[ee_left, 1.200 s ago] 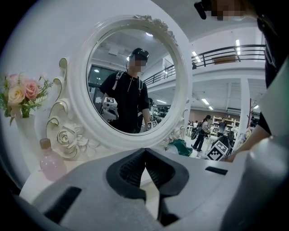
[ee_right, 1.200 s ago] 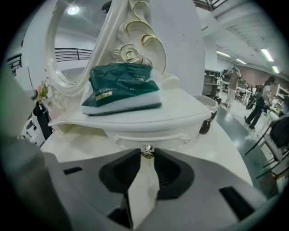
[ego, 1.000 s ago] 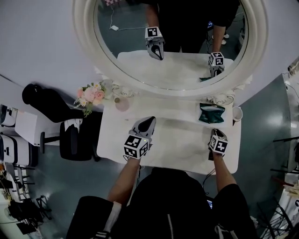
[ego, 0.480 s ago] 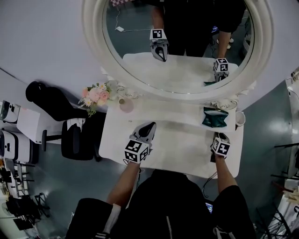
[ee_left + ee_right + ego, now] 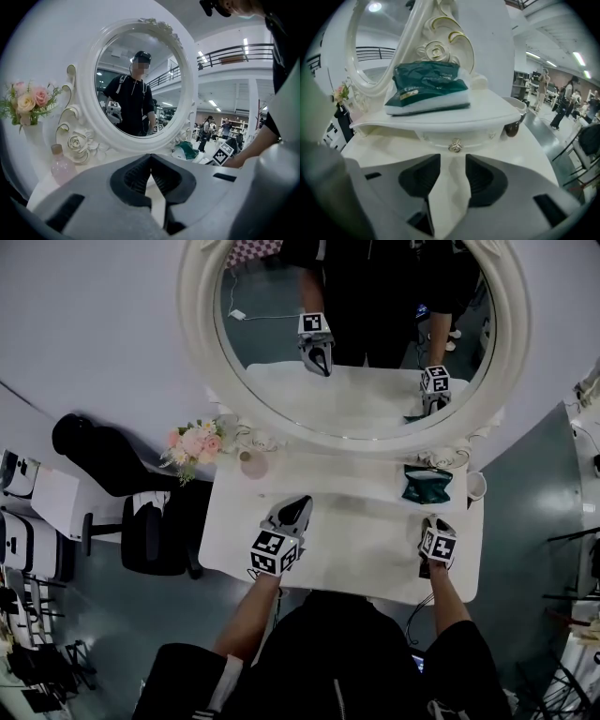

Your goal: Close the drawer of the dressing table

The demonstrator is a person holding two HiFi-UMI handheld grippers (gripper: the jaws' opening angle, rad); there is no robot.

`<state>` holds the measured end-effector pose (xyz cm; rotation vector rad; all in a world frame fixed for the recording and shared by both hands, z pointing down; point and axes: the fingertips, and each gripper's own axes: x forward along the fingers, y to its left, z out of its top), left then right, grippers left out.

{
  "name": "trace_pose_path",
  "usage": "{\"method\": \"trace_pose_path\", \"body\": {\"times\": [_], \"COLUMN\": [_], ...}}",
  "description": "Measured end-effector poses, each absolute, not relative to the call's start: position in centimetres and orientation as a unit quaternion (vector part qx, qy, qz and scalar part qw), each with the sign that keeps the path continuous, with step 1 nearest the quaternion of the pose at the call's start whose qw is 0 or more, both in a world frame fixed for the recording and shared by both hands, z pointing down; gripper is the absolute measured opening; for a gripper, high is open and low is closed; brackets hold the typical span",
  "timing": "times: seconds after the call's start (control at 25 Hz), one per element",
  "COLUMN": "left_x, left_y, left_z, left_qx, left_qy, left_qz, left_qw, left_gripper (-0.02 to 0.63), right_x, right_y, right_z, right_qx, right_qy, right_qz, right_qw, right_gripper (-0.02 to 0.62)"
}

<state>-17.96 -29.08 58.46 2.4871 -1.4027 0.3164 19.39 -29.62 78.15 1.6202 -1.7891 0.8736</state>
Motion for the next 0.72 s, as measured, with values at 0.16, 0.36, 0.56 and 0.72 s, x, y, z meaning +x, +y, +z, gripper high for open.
{"method": "trace_pose_path", "body": {"times": [0.16,0.36,0.56,0.72], "left_x": [-17.6,-17.2,-17.0,-16.8], "left_y": [-29.2,-29.4,-30.0,-30.8], "left_z": [58.0,57.7,56.2,54.6], "left_qx": [0.865,0.871,0.876,0.881], "left_qy": [-0.473,-0.464,-0.461,-0.456], "left_qz": [0.107,0.104,0.096,0.09], "left_qw": [0.129,0.123,0.107,0.085], "left_gripper": [0.005,0.005,0.005,0.005], "right_x": [17.9,14.9,10.9,8.2], "right_y": [-28.1,-27.9,-29.1,-30.8], "right_z": [77.0,73.0,67.7,62.4], "right_qx": [0.589,0.579,0.56,0.543], "right_qy": [-0.687,-0.732,-0.777,-0.811], "right_qz": [0.306,0.262,0.214,0.156], "right_qw": [0.294,0.243,0.192,0.155], "right_gripper": [0.125,0.005,0.005,0.003]}}
